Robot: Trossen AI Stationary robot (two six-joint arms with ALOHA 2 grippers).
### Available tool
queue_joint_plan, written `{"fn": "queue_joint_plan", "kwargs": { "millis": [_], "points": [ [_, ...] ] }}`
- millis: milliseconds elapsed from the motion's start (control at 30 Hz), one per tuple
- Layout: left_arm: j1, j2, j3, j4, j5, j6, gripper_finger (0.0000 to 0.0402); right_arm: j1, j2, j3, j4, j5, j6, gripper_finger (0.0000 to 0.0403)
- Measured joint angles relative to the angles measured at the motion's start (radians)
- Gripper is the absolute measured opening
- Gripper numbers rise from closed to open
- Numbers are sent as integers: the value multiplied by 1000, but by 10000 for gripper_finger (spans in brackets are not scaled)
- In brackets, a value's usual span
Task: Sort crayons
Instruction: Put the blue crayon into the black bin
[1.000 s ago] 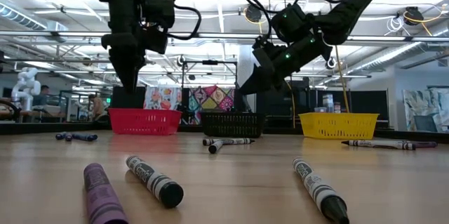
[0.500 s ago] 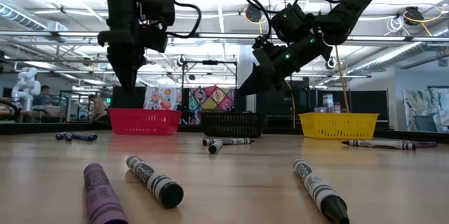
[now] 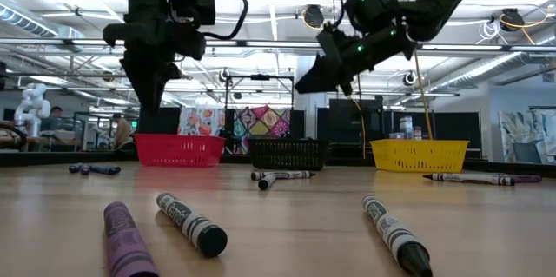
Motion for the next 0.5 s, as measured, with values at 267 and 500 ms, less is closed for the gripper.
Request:
{"fn": "queue_joint_plan", "kwargs": {
  "millis": [267,500],
  "points": [
    [-56,0,-19,2,0,-24,82,28,-140,0,-151,0,-3,80],
    [-58,0,-121,32,-13,-26,82,40,-278,0,-299,39,-52,80]
  ]
}}
